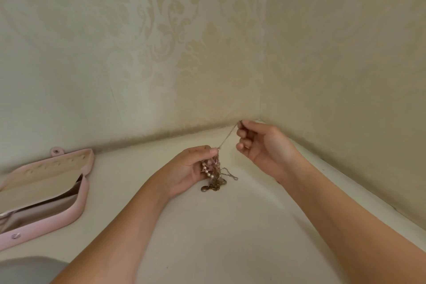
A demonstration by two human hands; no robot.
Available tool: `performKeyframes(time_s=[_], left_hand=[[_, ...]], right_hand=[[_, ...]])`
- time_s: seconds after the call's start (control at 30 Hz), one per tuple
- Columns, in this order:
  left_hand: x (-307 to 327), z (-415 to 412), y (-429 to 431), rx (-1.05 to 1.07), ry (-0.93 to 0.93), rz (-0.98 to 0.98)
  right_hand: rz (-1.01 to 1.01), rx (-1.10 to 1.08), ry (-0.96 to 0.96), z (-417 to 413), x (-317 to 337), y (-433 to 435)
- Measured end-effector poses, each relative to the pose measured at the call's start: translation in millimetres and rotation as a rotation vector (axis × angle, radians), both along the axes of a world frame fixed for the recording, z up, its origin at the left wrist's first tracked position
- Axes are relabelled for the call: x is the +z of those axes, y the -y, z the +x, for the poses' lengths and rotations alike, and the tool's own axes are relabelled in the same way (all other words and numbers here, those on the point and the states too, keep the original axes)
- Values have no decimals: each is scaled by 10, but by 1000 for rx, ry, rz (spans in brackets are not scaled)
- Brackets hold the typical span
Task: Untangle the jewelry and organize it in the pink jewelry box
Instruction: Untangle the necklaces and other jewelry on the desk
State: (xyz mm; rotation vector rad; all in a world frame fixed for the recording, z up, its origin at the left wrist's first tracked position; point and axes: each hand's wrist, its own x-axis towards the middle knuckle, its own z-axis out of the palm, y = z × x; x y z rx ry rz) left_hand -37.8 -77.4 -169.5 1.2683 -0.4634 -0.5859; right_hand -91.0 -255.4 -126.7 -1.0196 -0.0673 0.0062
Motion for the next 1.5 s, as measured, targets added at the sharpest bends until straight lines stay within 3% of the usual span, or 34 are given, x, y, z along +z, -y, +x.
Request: performKeyframes(time_s=[0.2,0.47,0.57,0.67,0.73,0.8,0.87,1.0,1.5], left_hand=[[-1,72,-25,84,-150,-189],[48,27,-38,169,-133,-240],[55,2,-25,149,-120,-196],[83,-43,-5,174,-129,-152],[104,-71,4,153,-124,-134],[115,-91,1,136,-115,-111],[124,-103,-6,135,-110,-87],[131,-111,-8,143,-84,-43],[46,-26,-39,10,-21,-16]], right_hand=[[339,-107,-14,26,-32,106],[366,-155,1,21,-16,129],[170,-187,-104,43,-26,151],[-341,-239,-155,51,-97,85],[-730,-273,-75,31,-162,-6],[-864,-151,33,11,-209,-96],[-830,14,81,-13,-247,-170],[-793,-60,84,-19,-224,-155],[-534,64,80,-26,-158,-95]])
